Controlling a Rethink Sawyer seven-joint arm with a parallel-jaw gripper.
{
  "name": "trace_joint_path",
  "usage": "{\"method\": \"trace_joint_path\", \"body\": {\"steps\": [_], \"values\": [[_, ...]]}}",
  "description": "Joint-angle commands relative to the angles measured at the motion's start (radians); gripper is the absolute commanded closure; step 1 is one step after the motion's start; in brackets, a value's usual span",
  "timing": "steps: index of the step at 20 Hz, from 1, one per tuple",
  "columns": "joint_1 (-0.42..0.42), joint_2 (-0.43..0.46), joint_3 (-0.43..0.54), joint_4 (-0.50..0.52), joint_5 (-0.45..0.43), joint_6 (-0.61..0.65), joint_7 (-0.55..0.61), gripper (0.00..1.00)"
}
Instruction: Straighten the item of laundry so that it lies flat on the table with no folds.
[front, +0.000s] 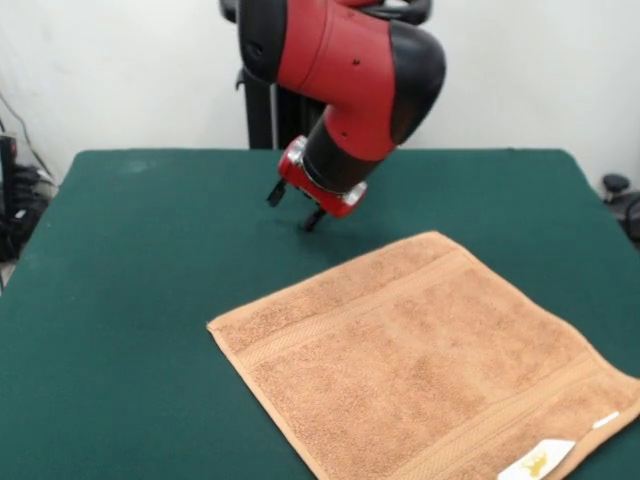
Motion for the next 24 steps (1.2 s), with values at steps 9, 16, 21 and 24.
{"method": "trace_joint_path", "body": {"steps": [9,16,21,24], "values": [[-0.109,-0.243,0.121,0.126,0.028,0.114,-0.059,0.0],[-0.176,-0.458,0.191,0.184,0.044,0.309,-0.174,0.0],[-0.218,-0.495,0.254,0.234,0.084,0.183,-0.122,0.0],[-0.243,-0.408,0.318,0.241,0.102,-0.064,-0.032,0.0]]}}
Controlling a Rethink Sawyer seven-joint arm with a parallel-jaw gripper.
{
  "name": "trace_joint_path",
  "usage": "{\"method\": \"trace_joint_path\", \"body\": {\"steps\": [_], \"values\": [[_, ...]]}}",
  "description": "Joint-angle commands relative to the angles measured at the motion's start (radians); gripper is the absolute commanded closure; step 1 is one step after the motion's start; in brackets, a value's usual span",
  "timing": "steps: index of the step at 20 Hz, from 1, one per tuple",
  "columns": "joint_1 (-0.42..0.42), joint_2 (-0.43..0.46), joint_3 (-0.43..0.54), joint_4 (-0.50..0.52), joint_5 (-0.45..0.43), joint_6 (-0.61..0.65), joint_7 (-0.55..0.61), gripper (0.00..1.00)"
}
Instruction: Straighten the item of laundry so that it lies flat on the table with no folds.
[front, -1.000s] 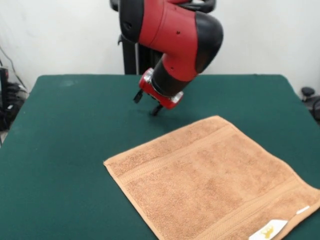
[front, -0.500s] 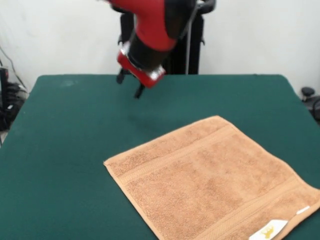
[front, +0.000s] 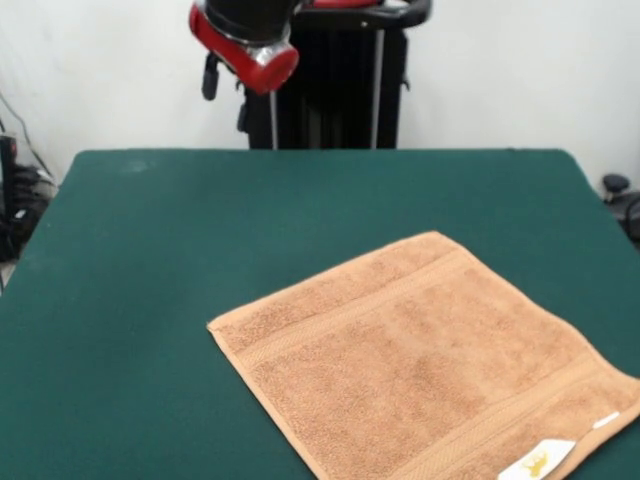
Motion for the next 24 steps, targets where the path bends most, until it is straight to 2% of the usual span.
{"method": "trace_joint_path", "body": {"steps": [1,5,10,19,24], "values": [[-0.021,0.053,0.26,0.137,0.072,-0.26,-0.013,0.0],[-0.01,0.139,0.277,0.08,0.083,-0.374,0.071,0.0],[0.031,0.218,0.254,0.004,0.116,-0.428,0.153,0.0],[0.118,0.314,0.19,-0.094,0.208,-0.433,0.225,0.0],[0.171,0.364,0.147,-0.141,0.25,-0.37,0.238,0.0]]}}
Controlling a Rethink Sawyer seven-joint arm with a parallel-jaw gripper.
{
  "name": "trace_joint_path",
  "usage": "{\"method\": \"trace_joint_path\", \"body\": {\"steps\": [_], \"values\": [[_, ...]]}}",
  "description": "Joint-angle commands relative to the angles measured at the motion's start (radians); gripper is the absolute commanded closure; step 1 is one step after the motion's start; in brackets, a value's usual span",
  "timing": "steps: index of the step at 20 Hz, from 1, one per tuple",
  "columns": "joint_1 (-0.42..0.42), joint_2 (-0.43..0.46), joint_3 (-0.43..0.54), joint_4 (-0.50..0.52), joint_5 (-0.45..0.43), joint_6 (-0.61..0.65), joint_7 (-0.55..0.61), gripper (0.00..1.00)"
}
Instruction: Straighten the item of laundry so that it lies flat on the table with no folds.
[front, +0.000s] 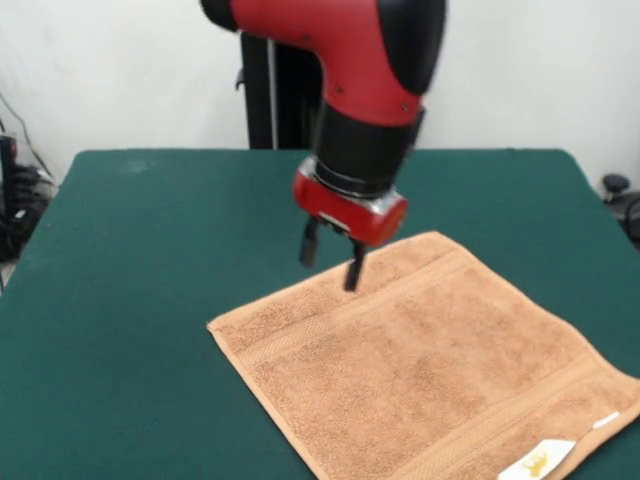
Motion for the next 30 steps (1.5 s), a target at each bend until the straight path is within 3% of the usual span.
{"method": "trace_joint_path", "body": {"steps": [1,16,24,30], "values": [[0.08,0.112,0.044,-0.057,0.093,0.054,0.237,0.0],[0.116,0.307,0.004,-0.12,0.131,0.022,0.2,0.0],[0.183,0.458,-0.113,-0.226,0.172,0.103,0.286,0.0],[0.191,0.537,-0.137,-0.293,0.209,0.188,0.281,0.0]]}}
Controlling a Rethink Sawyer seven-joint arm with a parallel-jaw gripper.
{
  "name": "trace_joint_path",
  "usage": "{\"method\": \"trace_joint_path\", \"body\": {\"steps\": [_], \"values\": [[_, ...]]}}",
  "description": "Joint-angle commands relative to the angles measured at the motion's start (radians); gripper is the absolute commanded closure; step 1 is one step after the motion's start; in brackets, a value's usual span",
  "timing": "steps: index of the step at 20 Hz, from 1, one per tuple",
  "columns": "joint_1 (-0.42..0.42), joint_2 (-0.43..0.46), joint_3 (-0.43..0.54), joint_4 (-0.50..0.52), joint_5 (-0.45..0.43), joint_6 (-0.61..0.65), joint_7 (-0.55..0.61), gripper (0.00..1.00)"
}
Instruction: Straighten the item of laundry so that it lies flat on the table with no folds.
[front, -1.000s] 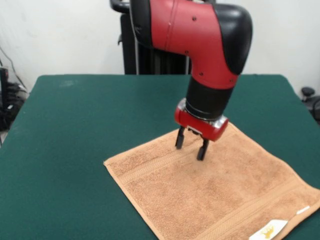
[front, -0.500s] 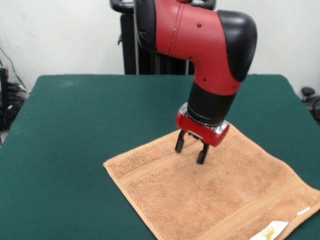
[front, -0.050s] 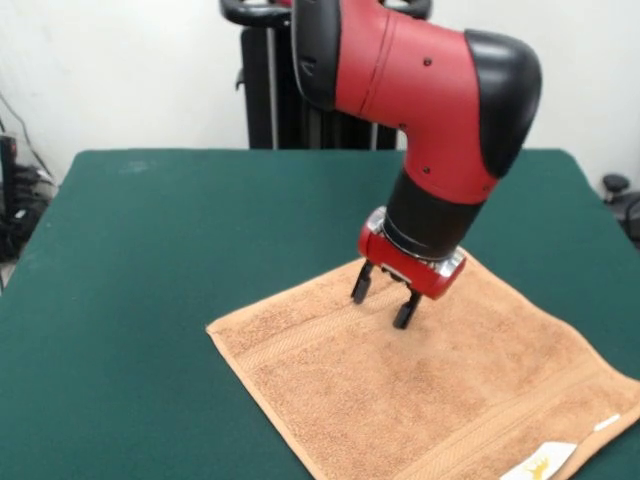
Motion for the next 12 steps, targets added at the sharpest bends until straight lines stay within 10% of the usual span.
{"method": "trace_joint_path", "body": {"steps": [1,12], "values": [[0.005,0.317,0.021,-0.072,0.039,0.014,0.284,0.0],[0.07,0.433,-0.099,-0.169,-0.003,0.146,0.287,0.0]]}}
